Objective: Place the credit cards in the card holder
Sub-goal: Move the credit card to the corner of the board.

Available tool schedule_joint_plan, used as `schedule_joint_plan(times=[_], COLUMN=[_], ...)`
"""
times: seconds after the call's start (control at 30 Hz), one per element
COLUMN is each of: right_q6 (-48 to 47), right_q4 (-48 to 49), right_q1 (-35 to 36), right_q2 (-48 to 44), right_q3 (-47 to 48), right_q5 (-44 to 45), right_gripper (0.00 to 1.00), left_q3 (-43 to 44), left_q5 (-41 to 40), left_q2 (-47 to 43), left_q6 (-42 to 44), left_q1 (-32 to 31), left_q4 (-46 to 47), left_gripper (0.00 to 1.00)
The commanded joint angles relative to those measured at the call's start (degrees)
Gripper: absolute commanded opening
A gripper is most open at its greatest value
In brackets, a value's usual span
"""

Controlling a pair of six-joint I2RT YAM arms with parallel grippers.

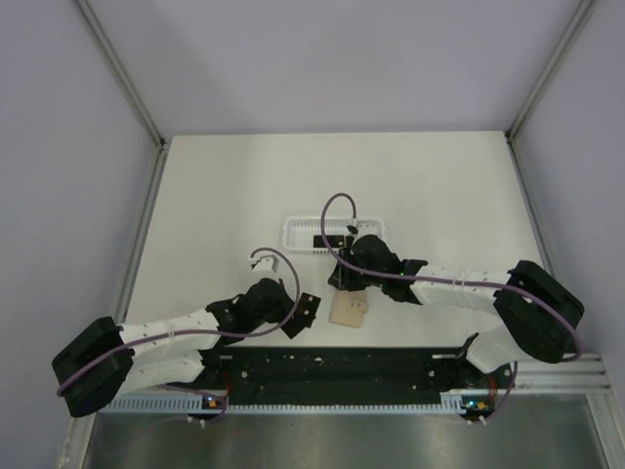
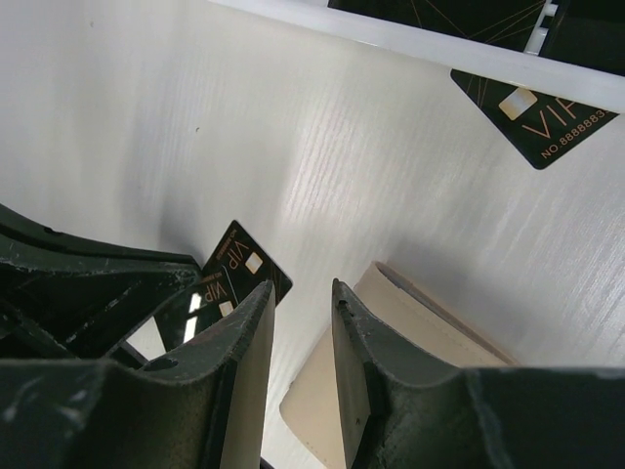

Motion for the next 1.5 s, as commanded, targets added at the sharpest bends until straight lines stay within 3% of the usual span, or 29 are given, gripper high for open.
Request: schedule_joint_plan(times=[0.0, 0.7, 0.97, 1.2, 1.47], right_q6=[-0.7, -2.5, -4.5, -1.4, 0.6], right_q4=[0.2, -0.4, 0.2, -2.9, -0.3], right_q1=[-0.4, 3.3, 7.5, 9.9, 10.5], right_q2=[-3.0, -3.0, -0.3, 3.3, 6.0], right_q3=[-0.7, 0.5, 1.4, 2.6, 1.1], right_q5=[1.2, -2.6, -8.1, -5.0, -7.8], right_gripper=[0.31, 0.31, 0.31, 0.31, 0.31], left_q3=[-2.2, -2.7, -2.5, -2.7, -3.4], left_q5=[-0.2, -2.1, -2.9, -3.2, -3.2], left_q2=[-1.8, -8.0, -8.2, -9.0, -11.1], left_q6=[-2.0, -6.8, -7.7, -8.0, -8.5], left_q1=[-1.8, -9.9, -10.7, -10.9, -11.0], left_q4=[-6.9, -13.1, -13.5, -14.4, -15.6], left_gripper=[0.0, 0.0, 0.0, 0.0, 0.0])
